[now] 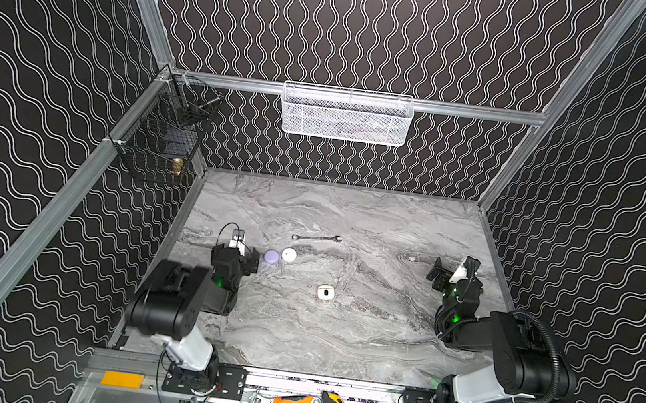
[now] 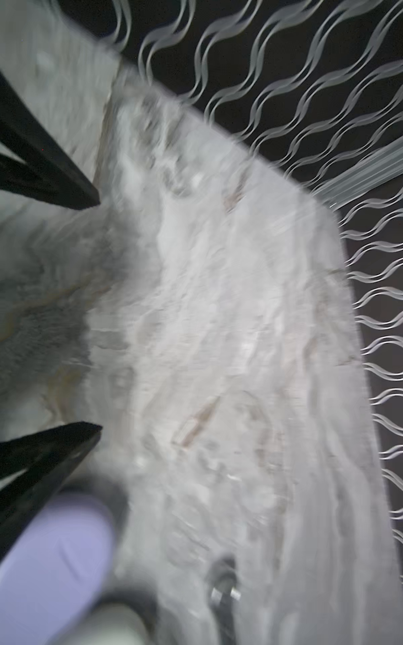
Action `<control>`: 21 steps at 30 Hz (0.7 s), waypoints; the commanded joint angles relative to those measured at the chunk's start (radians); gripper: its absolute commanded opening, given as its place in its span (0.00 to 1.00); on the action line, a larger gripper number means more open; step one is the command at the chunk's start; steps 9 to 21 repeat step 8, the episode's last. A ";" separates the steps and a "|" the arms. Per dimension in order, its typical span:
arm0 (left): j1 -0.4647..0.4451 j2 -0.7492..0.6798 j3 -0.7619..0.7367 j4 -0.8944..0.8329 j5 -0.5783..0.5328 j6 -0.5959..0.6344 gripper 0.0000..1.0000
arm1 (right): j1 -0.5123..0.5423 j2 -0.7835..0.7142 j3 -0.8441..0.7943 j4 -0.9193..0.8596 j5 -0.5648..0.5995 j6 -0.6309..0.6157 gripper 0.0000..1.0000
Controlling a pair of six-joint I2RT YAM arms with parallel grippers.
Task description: Insert the wireless bluetooth earbuds into the charging case
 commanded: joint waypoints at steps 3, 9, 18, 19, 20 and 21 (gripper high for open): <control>0.014 -0.010 0.083 0.032 0.104 -0.006 0.99 | 0.000 0.002 0.005 0.046 -0.001 -0.013 1.00; -0.002 0.010 0.095 0.052 0.019 -0.008 0.99 | 0.005 -0.001 -0.001 0.053 -0.002 -0.019 1.00; -0.002 0.010 0.095 0.052 0.019 -0.008 0.99 | 0.005 -0.001 -0.001 0.053 -0.002 -0.019 1.00; -0.002 0.010 0.095 0.052 0.019 -0.008 0.99 | 0.005 -0.001 -0.001 0.053 -0.002 -0.019 1.00; -0.002 0.010 0.095 0.052 0.019 -0.008 0.99 | 0.005 -0.001 -0.001 0.053 -0.002 -0.019 1.00; -0.002 0.010 0.095 0.052 0.019 -0.008 0.99 | 0.005 -0.001 -0.001 0.053 -0.002 -0.019 1.00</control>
